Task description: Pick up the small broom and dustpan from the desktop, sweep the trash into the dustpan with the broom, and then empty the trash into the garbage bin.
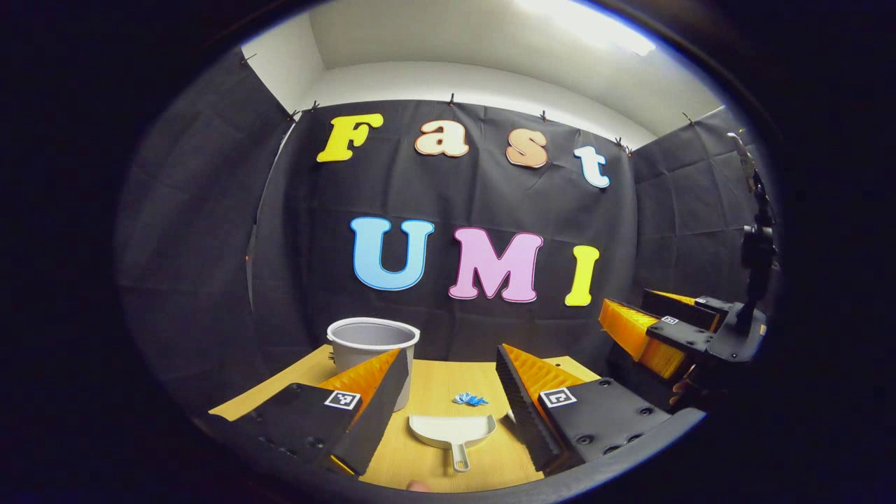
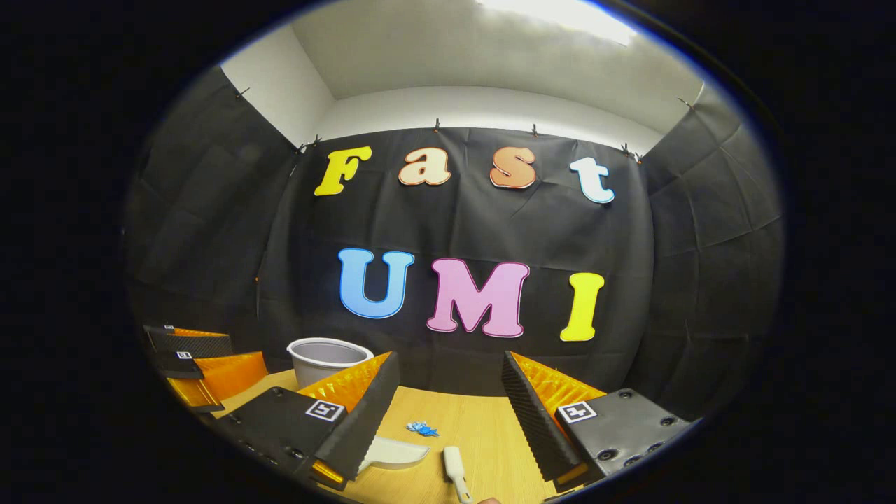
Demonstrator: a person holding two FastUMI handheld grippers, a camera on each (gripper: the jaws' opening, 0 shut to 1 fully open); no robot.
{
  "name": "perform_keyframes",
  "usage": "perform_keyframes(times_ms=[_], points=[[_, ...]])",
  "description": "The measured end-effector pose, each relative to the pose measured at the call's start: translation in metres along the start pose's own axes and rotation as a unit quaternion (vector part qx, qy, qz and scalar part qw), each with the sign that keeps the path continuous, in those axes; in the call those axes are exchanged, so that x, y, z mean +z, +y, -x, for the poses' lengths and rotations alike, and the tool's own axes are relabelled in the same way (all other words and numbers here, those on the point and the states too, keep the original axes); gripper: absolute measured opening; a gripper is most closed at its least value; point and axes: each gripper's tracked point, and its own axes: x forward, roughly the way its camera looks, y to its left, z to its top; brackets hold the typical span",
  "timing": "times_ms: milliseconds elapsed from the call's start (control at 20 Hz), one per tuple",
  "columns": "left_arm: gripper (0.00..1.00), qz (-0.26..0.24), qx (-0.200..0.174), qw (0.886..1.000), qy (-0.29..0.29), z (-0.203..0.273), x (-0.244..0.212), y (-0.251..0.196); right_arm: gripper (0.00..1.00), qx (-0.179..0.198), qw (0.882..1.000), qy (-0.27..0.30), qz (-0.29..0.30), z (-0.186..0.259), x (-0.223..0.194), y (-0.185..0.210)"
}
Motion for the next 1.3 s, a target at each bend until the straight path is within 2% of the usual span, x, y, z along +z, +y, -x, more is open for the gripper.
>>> perform_keyframes(times_ms=[250,300,400,450,600,700,850,950,1150,1300], points=[[0.76,0.003,-0.002,1.0,0.008,-0.005,-0.003,-0.005,0.95,0.002,1.0,-0.004,0.007,-0.005,0.004,-0.004],[0.75,0.014,-0.002,1.0,0.016,-0.007,-0.006,-0.006,0.92,0.003,1.0,-0.003,0.01,-0.006,0.003,-0.005],[0.76,0.038,-0.008,0.999,0.022,-0.01,-0.004,-0.011,0.92,0.004,1.0,-0.003,0.013,-0.011,0.005,-0.01],[0.76,0.043,-0.007,0.999,0.021,-0.012,-0.004,-0.012,0.95,0.003,1.0,-0.002,0.012,-0.014,0.005,-0.013],[0.76,0.035,0.002,0.999,0.027,-0.026,-0.008,-0.009,0.92,0.006,1.0,0.005,-0.001,-0.024,0.002,-0.018],[0.76,0.026,0.005,0.999,0.036,-0.036,-0.011,-0.011,0.94,0.01,1.0,0.005,0.009,-0.033,0.001,-0.021],[0.76,0.049,-0.007,0.997,0.064,-0.055,-0.021,-0.018,0.92,0.015,1.0,0.013,0.012,-0.048,-0.01,-0.026],[0.76,0.068,-0.017,0.993,0.094,-0.072,-0.035,-0.023,0.95,0.009,1.0,0.018,0.01,-0.056,-0.015,-0.036],[0.76,0.05,0.011,0.98,0.192,-0.096,-0.095,-0.009,0.94,0.0,0.999,0.043,0.008,-0.067,-0.043,-0.052],[0.76,0.063,-0.009,0.963,0.261,-0.108,-0.139,-0.02,0.95,-0.001,0.998,0.066,0.005,-0.071,-0.063,-0.059]])
